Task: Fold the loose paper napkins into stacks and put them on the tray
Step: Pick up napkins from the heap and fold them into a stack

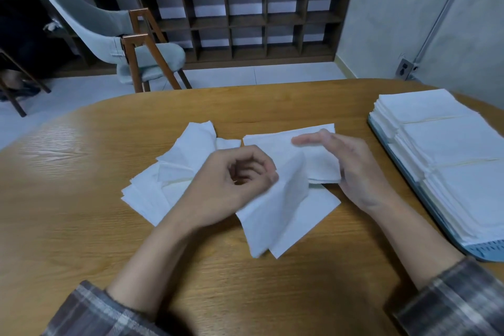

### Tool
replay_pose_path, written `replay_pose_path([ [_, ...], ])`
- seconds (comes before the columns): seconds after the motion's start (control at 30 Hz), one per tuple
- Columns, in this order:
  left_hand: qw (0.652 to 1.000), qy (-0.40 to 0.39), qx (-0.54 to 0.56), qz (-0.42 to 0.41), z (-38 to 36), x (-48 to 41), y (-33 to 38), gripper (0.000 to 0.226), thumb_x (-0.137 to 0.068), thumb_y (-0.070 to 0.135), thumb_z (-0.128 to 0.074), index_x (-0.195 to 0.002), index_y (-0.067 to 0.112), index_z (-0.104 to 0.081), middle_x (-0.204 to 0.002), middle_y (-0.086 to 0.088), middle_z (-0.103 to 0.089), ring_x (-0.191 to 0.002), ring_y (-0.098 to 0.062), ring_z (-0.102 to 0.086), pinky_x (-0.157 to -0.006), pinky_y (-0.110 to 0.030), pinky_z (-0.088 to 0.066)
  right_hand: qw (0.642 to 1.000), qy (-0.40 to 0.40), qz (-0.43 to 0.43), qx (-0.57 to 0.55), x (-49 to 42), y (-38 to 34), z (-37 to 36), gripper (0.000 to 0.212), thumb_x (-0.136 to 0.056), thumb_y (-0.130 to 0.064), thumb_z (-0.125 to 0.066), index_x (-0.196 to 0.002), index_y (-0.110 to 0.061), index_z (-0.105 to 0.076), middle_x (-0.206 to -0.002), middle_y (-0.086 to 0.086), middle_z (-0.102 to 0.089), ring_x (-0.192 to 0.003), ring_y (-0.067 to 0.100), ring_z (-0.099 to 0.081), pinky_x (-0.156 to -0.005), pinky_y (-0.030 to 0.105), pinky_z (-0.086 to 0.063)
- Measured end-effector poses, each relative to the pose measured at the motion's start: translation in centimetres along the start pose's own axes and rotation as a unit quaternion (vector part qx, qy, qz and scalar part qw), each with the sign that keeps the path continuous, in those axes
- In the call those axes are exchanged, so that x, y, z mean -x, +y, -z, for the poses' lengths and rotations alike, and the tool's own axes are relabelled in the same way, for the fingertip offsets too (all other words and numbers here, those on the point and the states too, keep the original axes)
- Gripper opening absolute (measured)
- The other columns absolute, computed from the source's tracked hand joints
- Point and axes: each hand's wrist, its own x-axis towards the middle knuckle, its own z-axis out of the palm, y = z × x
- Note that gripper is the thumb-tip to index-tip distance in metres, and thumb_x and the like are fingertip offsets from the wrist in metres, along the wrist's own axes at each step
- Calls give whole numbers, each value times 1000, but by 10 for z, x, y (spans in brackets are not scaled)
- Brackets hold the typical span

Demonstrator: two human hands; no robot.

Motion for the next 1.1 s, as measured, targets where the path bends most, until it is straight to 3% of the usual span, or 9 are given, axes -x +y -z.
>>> replay_pose_path([
  [0.07, 999, 24, 21, 10, 5, -2, 0, 9, -94, 2, -76, -86, 5, -73, -80, -25, -65, -74, -24, -52, -73, -36, -43, 1000, -22, 7, 3, 2, -1, -3, 40, -93, -59, -65, -107, -27, -84, -120, -5, -78, -125, 13, -66, -111, 39, -41],
  [0.13, 999, 23, 27, 30, 11, -3, -3, 8, -93, 4, -78, -87, 7, -75, -74, -17, -64, -73, -25, -51, -74, -39, -42, 999, -19, 12, 24, 2, -4, -6, 27, -95, -45, -74, -106, -23, -83, -116, -9, -79, -120, 5, -67, -103, 24, -42],
  [0.23, 998, -13, 25, 59, 20, -5, -5, 5, -94, 7, -78, -89, 8, -76, -75, -12, -63, -73, -26, -47, -77, -39, -40, 999, -4, 9, 47, 4, -8, -7, 29, -86, -38, -74, -109, -21, -81, -115, -14, -78, -118, -2, -66, -99, 17, -41],
  [0.33, 998, -19, 16, 64, 22, -5, -6, 2, -94, 7, -77, -92, 6, -75, -74, -3, -72, -70, -9, -59, -76, -24, -45, 998, -10, -18, 63, 5, -11, -8, 34, -81, -41, -77, -111, -26, -81, -119, -17, -76, -121, -4, -63, -100, 21, -42],
  [0.43, 998, 9, 14, 52, 17, -5, -5, 3, -95, 9, -76, -92, 8, -76, -75, -2, -73, -72, -5, -62, -71, -14, -45, 997, -19, -42, 57, 6, -10, -11, 27, -81, -38, -81, -105, -26, -83, -111, -12, -79, -111, 5, -70, -96, 30, -48],
  [0.6, 995, 94, -36, 24, 14, -9, -11, 3, -93, 14, -80, -94, 16, -79, -87, -1, -80, -94, -14, -75, -90, -26, -56, 997, -6, -72, 3, 9, -12, -15, 12, -90, -22, -80, -101, -18, -83, -97, 4, -81, -90, 24, -78, -80, 38, -57],
  [0.83, 990, 126, 36, 41, 11, -10, -13, 6, -93, 15, -80, -99, 15, -79, -85, -3, -80, -80, -13, -72, -71, -23, -54, 998, -22, -56, 2, 10, -15, -21, 48, -85, -28, -82, -129, -40, -68, -116, -8, -76, -106, 16, -73, -88, 35, -61],
  [0.97, 988, 124, 71, 54, 7, -10, -13, 8, -93, 15, -79, -101, 14, -78, -87, -8, -80, -81, -16, -73, -71, -24, -55, 998, -39, -47, -14, 10, -17, -21, 60, -86, -25, -81, -139, -43, -59, -119, -3, -75, -109, 19, -74, -89, 39, -62],
  [1.1, 991, 124, 31, 46, 0, -11, -15, 7, -94, 18, -79, -101, 19, -78, -85, -1, -81, -86, -14, -73, -74, -23, -54, 997, -64, -40, -21, 12, -18, -24, 69, -91, -18, -78, -147, -47, -48, -115, 4, -77, -104, 23, -76, -84, 36, -63],
])
